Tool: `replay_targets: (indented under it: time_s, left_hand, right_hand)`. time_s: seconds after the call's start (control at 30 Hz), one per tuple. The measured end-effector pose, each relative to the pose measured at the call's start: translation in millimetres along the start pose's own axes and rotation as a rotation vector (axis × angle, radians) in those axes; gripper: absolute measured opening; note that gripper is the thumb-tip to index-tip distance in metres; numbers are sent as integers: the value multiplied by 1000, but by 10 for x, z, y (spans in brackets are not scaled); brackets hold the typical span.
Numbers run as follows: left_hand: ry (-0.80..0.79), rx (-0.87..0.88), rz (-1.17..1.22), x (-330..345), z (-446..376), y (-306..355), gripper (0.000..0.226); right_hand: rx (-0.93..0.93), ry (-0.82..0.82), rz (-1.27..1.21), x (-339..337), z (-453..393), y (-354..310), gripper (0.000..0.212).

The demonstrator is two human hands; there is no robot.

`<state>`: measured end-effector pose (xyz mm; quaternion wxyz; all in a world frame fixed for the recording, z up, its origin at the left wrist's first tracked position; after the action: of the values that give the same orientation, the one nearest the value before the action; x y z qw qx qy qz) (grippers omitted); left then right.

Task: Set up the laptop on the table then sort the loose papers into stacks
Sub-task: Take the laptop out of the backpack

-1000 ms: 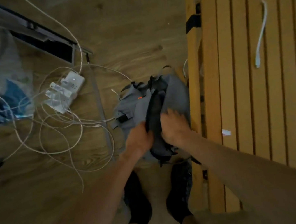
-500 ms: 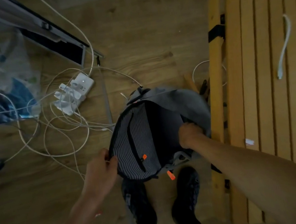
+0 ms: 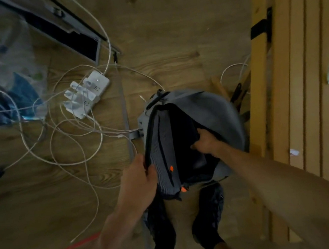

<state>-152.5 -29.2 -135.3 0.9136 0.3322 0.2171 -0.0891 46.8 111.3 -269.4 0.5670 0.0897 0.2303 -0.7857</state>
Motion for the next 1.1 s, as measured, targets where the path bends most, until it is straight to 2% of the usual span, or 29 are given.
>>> replay_targets:
  time_s: [0.1,0.17,0.3,0.47,0.57,0.8,0.9,1.03,1.1]
  left_hand:
    - [-33,40,-28,47,119,11,12]
    - [-18,70,-28,81,163,63,14]
    - [-19,106,-5,143,231,183,12]
    - [18,82,-58,-36,184,59,11]
    - [-47,104,-106,38,168,161,11]
    - [-121,88,-265,461,90,652,13]
    - [-205,41,-291,703,167,849,13]
    - [-405,-28,17,1000,481,1124,33]
    - [-357,-72,193,968,540,1231,27]
  right_hand:
    - [-152,-6,-114,215,63,-192,52]
    - [-207,30,-168,367,81,-284,52]
    - [-226,117,-156,572,205,-408,36]
    - [-220,240,-50,463,577,-600,17]
    - [-244,273,2,46,1007,-690,6]
    - [-256,358,7,-1683,2066,-575,36]
    - [-326,332,-197,-2235,2429,-321,15]
    - [-308,290,-479,-2810,2846,299,21]
    - [-266,283,-570,-3031,3054,654,27]
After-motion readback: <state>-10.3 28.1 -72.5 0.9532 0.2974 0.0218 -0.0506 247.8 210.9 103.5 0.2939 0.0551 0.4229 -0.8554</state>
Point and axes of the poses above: each hand's wrist, its own z-axis away from the middle knuckle, its own x-axis out of the palm, y = z × x, the point moved 7 cm from there along -z, towards the middle knuckle, and after that the axes turned 2 degrees about z, right-handed, at the moved point
